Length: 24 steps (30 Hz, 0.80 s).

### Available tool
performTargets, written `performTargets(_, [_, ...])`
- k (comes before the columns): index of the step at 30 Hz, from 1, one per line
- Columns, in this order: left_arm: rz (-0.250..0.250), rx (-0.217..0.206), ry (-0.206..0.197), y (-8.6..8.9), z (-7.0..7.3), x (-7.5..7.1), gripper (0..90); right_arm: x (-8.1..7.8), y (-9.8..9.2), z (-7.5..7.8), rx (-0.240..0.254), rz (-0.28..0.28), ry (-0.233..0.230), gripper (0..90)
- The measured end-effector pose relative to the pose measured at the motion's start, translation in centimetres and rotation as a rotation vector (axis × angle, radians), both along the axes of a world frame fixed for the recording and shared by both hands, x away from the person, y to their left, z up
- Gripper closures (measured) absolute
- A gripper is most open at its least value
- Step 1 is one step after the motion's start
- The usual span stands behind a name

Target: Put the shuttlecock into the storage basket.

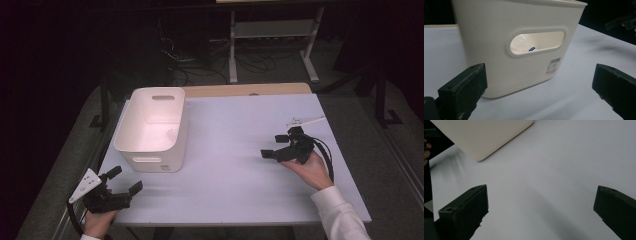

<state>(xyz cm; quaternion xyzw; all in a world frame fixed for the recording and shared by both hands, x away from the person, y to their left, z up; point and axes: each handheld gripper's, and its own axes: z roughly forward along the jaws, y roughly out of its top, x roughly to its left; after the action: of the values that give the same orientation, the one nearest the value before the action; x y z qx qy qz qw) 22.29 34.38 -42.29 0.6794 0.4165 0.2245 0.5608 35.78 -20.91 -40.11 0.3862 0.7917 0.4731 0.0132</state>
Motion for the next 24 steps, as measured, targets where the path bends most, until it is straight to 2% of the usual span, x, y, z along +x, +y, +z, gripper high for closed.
performTargets(8, [-0.003,0.006,0.001,0.0,0.0,0.0,0.0,-0.6,-1.0,-0.3,0.006,-0.024,-0.016,0.0])
performTargets(17, [-0.001,0.004,0.001,0.0,0.0,0.0,0.0,-1.4,-2.0,-0.7,-0.012,-0.045,-0.026,0.0])
performTargets(18, [-0.001,0.005,0.001,0.0,0.0,0.0,0.0,-1.5,-2.2,-0.7,-0.010,-0.046,-0.031,0.0])
performTargets(19, [-0.005,0.025,0.005,0.1,0.0,0.0,0.0,-1.6,-2.4,-0.7,-0.008,-0.048,-0.029,0.0])
performTargets(24, [-0.006,0.026,0.005,0.1,0.0,0.0,0.0,-2.0,-3.2,-0.9,-0.020,-0.063,-0.033,0.0])
